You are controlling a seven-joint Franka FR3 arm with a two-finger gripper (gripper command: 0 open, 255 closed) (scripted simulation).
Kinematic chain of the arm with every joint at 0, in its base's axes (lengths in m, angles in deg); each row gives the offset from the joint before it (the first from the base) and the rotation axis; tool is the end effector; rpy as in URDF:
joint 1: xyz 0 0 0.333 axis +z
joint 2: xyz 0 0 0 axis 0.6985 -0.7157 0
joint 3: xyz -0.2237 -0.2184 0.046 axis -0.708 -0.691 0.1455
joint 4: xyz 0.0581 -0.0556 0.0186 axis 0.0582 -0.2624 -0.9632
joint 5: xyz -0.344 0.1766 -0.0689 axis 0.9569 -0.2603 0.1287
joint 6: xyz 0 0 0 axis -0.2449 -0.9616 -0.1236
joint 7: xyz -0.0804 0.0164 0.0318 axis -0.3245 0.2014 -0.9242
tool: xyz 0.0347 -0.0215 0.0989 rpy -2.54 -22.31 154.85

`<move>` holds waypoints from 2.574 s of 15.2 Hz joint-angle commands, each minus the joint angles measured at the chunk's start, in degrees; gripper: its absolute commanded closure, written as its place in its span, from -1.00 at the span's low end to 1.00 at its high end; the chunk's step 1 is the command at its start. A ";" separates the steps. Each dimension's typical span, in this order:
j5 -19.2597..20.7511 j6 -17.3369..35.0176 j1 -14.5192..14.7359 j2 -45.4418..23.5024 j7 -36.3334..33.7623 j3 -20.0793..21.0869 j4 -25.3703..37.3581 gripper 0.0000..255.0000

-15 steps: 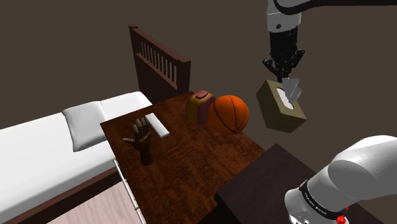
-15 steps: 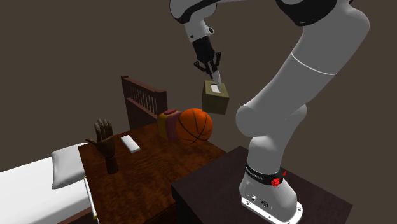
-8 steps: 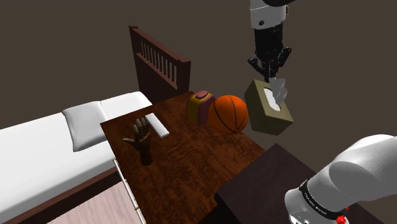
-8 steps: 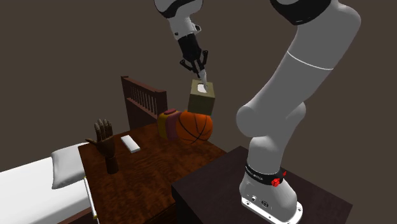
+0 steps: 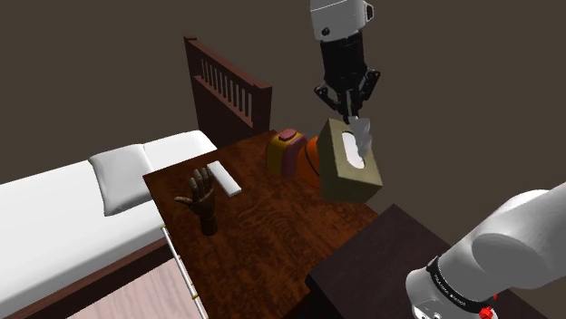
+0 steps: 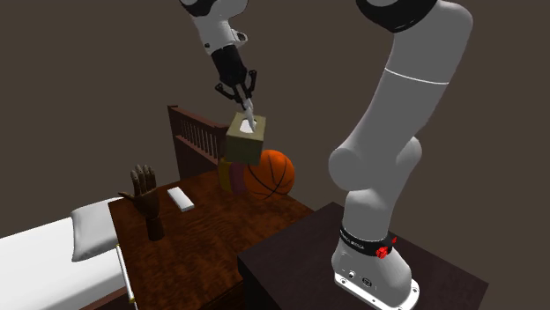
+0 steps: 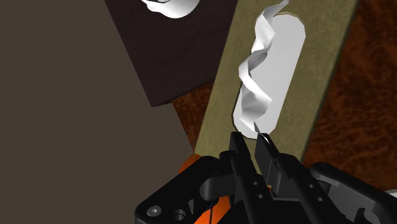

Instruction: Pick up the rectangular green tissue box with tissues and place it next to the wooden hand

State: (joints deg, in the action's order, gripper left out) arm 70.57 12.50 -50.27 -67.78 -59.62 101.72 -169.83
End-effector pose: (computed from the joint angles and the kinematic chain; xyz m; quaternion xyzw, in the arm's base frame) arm 0.4143 0.1588 0.5693 0.9464 -0.2524 -0.1278 0.1560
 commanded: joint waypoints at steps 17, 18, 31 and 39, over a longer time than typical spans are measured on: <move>5.48 -5.10 13.48 -31.23 -27.27 12.20 30.82 1.00; 5.38 -4.23 13.29 -31.01 -27.19 12.17 29.76 1.00; 5.04 6.22 11.90 -29.99 -26.75 11.82 18.37 1.00; 5.53 12.10 11.67 -30.74 -26.96 11.54 13.06 1.00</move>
State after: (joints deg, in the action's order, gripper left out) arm 76.01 24.00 -38.57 -98.38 -86.59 113.31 -156.30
